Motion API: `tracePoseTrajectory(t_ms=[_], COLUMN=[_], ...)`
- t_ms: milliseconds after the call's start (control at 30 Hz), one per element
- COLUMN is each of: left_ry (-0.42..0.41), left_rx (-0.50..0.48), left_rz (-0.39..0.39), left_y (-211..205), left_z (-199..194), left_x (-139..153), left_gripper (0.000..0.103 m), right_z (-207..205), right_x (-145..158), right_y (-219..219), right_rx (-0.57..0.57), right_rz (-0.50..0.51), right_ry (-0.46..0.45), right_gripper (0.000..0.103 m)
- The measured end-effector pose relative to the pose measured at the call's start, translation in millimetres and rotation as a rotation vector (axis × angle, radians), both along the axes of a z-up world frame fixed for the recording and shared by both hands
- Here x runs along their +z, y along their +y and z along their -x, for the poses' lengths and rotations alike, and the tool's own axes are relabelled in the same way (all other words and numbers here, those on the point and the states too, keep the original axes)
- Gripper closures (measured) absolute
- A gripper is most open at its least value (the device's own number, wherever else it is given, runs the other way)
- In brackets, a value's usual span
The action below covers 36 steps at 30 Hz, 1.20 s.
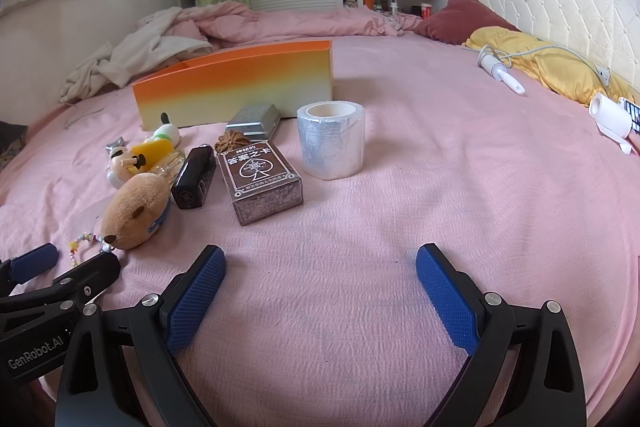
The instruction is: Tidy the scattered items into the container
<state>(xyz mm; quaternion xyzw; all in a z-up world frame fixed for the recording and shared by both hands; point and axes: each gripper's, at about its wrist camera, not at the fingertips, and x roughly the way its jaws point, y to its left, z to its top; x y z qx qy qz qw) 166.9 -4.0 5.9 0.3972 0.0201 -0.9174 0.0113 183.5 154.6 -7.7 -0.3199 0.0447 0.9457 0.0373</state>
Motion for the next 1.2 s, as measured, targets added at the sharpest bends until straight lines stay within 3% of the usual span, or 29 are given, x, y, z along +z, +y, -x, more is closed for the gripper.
tracePoseTrajectory(t_ms=[1200], left_ry=[-0.005], left_rx=[-0.002], left_rz=[0.001], left_y=[-2.1], left_z=[1.3], left_x=[0.6], left_gripper=[0.015], right_z=[0.3], right_x=[-0.2], right_y=[0.6], right_rx=[-0.001], right_rz=[0.0], right_ry=[-0.001], right_gripper=[0.006])
